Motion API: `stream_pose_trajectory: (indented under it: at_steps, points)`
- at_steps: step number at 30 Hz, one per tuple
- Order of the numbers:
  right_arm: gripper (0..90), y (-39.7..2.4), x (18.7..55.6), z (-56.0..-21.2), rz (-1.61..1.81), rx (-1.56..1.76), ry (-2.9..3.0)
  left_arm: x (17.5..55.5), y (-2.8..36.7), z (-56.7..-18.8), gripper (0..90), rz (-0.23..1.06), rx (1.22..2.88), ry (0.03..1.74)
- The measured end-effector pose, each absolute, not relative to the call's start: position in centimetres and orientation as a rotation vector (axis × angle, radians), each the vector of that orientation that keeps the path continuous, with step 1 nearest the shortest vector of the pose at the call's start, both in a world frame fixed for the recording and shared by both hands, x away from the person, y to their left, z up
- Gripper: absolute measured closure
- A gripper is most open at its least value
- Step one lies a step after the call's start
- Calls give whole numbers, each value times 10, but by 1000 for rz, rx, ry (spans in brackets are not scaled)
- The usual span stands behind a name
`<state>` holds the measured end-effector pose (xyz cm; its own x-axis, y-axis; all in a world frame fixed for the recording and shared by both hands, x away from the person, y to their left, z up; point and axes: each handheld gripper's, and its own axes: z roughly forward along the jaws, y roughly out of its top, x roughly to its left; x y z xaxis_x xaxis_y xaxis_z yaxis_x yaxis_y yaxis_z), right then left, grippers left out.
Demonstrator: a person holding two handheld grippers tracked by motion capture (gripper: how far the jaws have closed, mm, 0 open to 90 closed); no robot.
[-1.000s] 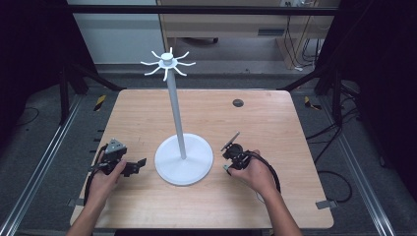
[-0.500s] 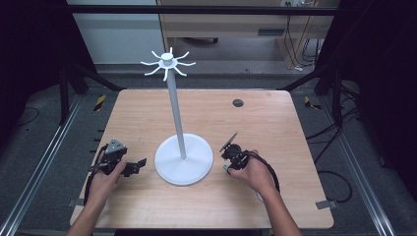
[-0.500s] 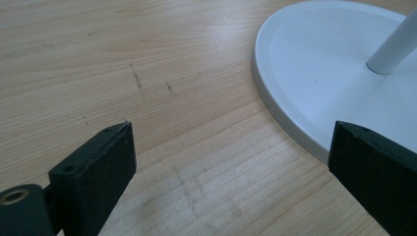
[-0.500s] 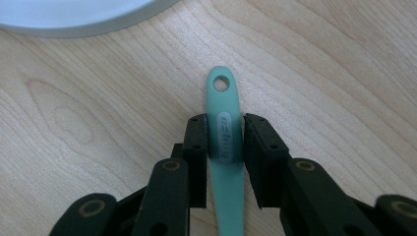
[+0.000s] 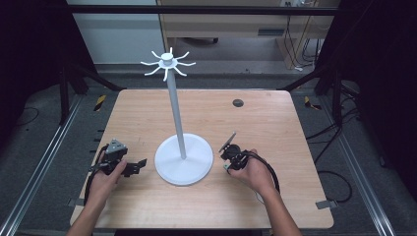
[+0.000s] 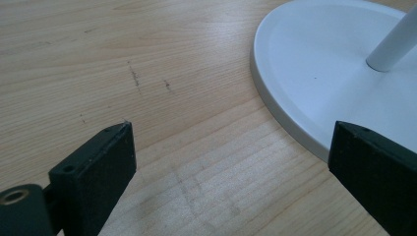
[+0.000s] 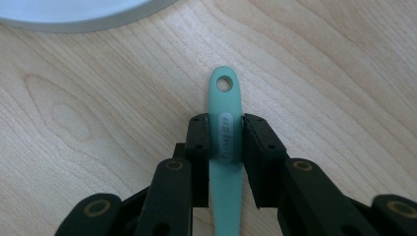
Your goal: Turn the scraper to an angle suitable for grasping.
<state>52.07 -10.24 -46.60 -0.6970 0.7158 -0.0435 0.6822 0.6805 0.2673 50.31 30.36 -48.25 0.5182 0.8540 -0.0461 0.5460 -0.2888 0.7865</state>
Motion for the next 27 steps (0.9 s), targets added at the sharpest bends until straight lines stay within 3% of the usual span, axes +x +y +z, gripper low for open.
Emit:
stream_pose_trajectory:
  at_steps: [11, 27]
  points:
    - [741, -141, 501, -420, 752, 1204, 2550, 503, 303, -482, 38, 502, 1982, 1142]
    - [744, -171, 479, -381, 1013, 1159, 2335, 503, 304, -482, 38, 504, 1980, 1144]
